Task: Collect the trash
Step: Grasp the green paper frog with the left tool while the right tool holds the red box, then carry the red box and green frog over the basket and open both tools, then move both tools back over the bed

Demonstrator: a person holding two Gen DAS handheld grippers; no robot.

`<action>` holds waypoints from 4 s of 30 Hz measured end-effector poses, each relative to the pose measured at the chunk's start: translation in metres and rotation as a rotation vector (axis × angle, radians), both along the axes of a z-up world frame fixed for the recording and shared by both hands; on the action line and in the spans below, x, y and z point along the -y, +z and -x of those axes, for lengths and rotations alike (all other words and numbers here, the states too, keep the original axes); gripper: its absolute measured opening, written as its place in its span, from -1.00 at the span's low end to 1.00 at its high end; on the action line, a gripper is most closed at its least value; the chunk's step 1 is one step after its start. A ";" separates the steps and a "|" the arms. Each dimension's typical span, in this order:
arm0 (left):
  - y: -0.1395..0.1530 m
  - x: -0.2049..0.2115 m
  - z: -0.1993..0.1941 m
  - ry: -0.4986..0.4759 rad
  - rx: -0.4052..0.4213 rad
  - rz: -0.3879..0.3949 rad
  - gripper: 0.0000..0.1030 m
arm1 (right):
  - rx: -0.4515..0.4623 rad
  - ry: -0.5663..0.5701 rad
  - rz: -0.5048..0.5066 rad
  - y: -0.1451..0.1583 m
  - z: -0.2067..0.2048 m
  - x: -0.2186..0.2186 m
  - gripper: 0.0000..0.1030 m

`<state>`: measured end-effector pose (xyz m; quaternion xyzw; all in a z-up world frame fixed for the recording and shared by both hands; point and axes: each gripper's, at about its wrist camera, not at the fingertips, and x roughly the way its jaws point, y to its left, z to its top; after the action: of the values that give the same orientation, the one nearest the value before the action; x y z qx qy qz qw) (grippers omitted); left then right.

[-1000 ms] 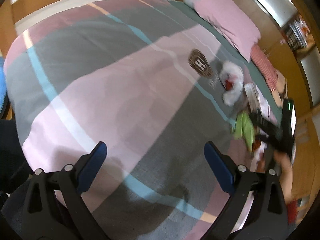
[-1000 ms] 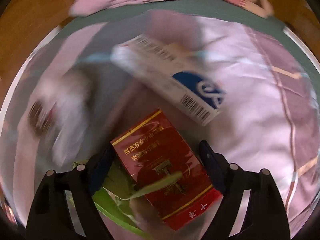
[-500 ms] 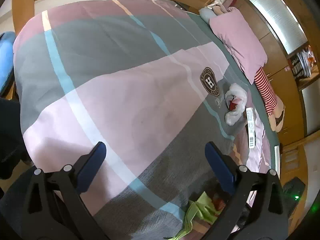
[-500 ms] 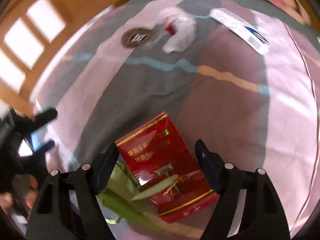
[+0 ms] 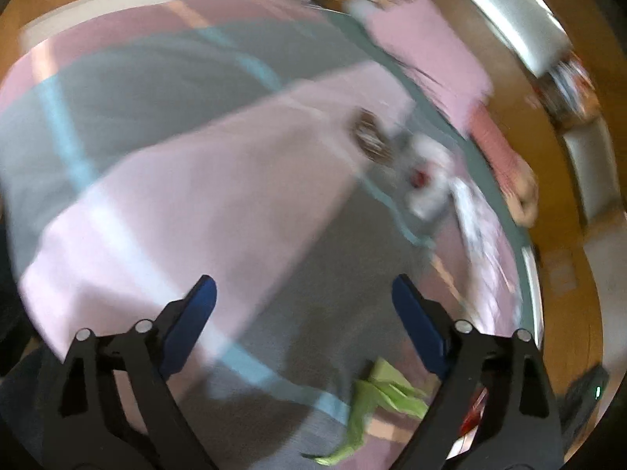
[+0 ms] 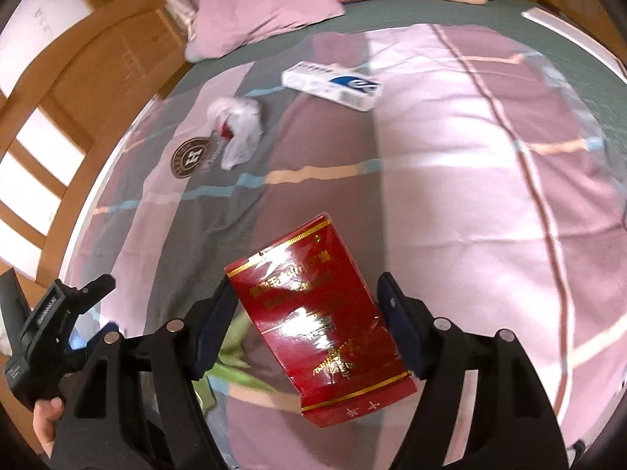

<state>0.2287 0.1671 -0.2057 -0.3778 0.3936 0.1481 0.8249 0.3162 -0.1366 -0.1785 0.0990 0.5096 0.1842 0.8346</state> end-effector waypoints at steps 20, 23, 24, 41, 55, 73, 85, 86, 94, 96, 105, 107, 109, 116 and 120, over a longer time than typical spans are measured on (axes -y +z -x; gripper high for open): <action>-0.024 0.124 -0.041 -0.691 -0.180 -0.343 0.20 | 0.049 -0.098 -0.051 0.015 0.049 0.058 0.40; -0.023 0.117 -0.040 -0.666 -0.163 -0.347 -0.08 | 0.061 -0.090 -0.037 0.016 0.053 0.053 0.40; -0.022 0.114 -0.040 -0.651 -0.158 -0.345 -0.11 | 0.067 -0.088 -0.031 0.017 0.055 0.050 0.40; 0.056 0.094 0.034 -0.460 0.191 -0.410 -0.22 | 0.313 0.007 0.048 0.094 0.130 0.035 0.40; 0.111 0.141 0.127 -0.603 0.329 -0.434 -0.22 | 0.190 0.136 0.132 0.091 0.224 0.074 0.40; 0.086 0.181 0.133 -0.807 0.285 -0.358 -0.22 | 0.164 -0.173 -0.023 0.080 0.236 0.153 0.79; 0.034 0.274 0.166 -1.304 0.231 -0.351 -0.12 | 0.206 -0.316 -0.106 0.083 0.230 0.178 0.79; 0.032 0.278 0.170 -1.326 0.233 -0.367 0.00 | 0.199 -0.318 -0.115 0.081 0.231 0.177 0.79; 0.037 0.268 0.168 -1.247 0.258 -0.362 0.75 | 0.177 -0.309 -0.128 0.074 0.228 0.170 0.79; 0.037 0.259 0.162 -1.213 0.249 -0.327 0.77 | 0.173 -0.311 -0.133 0.073 0.227 0.170 0.79; 0.060 0.201 0.125 -0.879 0.269 -0.414 0.84 | 0.170 -0.310 -0.080 0.069 0.216 0.159 0.79; 0.063 0.185 0.112 -0.794 0.248 -0.461 0.85 | 0.169 -0.295 -0.061 0.070 0.209 0.150 0.79; 0.065 0.164 0.090 -0.701 0.219 -0.494 0.88 | 0.178 -0.267 -0.050 0.072 0.197 0.138 0.79; 0.052 0.082 0.006 -0.363 0.018 -0.500 0.88 | 0.177 -0.167 -0.039 0.078 0.143 0.088 0.79; 0.034 0.029 -0.002 -0.135 -0.058 -0.353 0.89 | 0.167 -0.120 -0.026 0.076 0.096 0.051 0.79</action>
<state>0.2310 0.1380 -0.1714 -0.1955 0.4097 0.1699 0.8747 0.2204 -0.1872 -0.1026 0.1246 0.4288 0.1483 0.8824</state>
